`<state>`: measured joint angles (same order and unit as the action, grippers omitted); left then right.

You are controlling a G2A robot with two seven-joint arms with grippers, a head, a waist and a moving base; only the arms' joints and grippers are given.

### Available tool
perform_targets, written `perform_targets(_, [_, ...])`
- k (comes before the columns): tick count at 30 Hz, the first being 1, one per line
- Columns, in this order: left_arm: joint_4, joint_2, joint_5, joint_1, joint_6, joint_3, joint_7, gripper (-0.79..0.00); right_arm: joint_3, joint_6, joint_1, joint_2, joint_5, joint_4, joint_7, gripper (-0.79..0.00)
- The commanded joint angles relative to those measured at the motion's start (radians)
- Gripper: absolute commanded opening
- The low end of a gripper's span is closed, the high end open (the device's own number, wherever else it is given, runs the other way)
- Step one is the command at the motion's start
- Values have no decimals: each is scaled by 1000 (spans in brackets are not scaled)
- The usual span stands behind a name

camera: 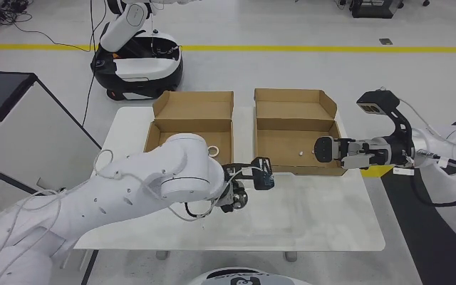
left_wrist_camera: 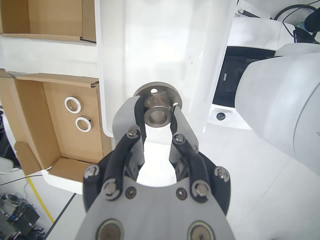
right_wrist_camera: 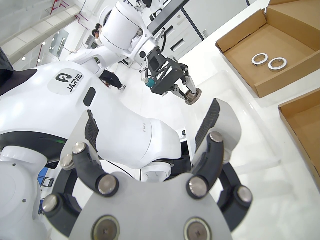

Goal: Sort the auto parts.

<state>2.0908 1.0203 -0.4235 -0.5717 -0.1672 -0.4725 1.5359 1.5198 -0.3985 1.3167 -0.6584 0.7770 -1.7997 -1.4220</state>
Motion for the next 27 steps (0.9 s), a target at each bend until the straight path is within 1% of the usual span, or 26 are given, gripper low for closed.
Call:
perform_targets(1, [-1,1,0,0,1,1,0,-785,0,0,0,0,0,0,0,0])
perform_targets(9, [-1,1,0,0,1,1,0,-785,0,0,0,0,0,0,0,0])
perform_targets(10, [-2,0,-1,-2,1,0,-9,-785,0,0,0,0,0,0,0,0])
perform_targets(11, [-8,-1,-1,-13,-3,-7,-40,-785,0,0,0,0,0,0,0,0])
perform_targets(13, [-23,-8,3,-27,-13,-37,-78,-785,0,0,0,0,0,0,0,0])
perform_targets(17, [-44,-36,50,-59,-45,-139,-131,-785,0,0,0,0,0,0,0,0])
perform_targets(19, [-51,-53,84,-87,-67,-201,-161,-785,0,0,0,0,0,0,0,0])
perform_targets(22, [-66,-80,163,-144,-122,-299,-214,-785,0,0,0,0,0,0,0,0])
perform_targets(27, [-119,-118,343,-262,-251,-459,-310,-785,0,0,0,0,0,0,0,0])
